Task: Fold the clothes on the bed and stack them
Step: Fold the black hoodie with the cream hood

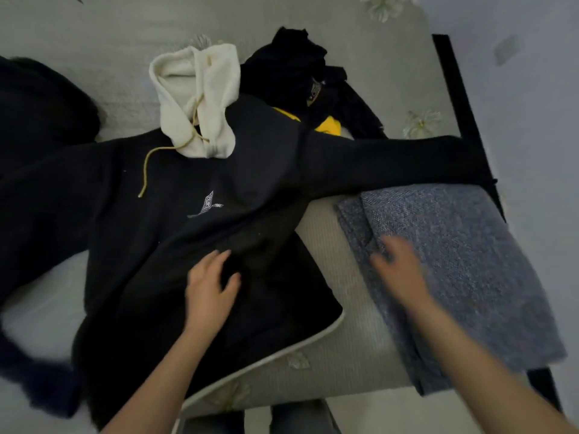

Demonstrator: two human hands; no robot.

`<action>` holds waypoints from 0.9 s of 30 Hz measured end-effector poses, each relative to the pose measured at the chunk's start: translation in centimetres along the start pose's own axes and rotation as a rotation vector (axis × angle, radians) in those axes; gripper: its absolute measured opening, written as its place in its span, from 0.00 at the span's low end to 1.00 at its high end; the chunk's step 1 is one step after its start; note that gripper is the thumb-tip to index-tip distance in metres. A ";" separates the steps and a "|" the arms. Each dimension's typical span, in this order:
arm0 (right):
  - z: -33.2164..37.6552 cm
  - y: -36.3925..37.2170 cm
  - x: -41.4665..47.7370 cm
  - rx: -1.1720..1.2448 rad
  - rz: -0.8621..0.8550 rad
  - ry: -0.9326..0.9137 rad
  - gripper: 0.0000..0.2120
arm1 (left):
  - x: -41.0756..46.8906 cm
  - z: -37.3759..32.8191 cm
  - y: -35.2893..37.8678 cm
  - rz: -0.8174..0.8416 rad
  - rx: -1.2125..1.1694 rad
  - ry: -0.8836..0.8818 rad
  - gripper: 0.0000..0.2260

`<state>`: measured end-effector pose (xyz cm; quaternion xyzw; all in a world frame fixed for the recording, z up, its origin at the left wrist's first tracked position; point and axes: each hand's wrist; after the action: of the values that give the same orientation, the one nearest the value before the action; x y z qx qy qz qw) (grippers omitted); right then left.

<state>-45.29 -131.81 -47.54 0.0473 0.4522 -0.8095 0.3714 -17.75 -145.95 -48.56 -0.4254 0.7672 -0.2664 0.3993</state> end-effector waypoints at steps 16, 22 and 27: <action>-4.9 2.9 -7.5 -0.015 0.712 0.240 0.16 | -8.8 16.2 -4.4 -0.070 -0.219 -0.842 0.17; -10.3 1.1 -11.1 -0.326 0.887 0.696 0.15 | -12.7 17.0 -5.2 0.298 -0.077 -0.863 0.24; -10.1 3.1 -8.9 -0.334 0.548 0.450 0.09 | -10.6 15.3 -4.1 0.138 0.276 -0.732 0.28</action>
<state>-39.47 -120.07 -51.96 0.2817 0.6184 -0.5649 0.4682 0.27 -139.86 -49.59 -0.3818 0.5580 -0.1703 0.7169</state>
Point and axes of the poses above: each hand's wrist, its own x-axis towards the middle knuckle, its own y-axis out of the palm, z = x × y, and after that the axes turned 7 degrees about x, right-handed
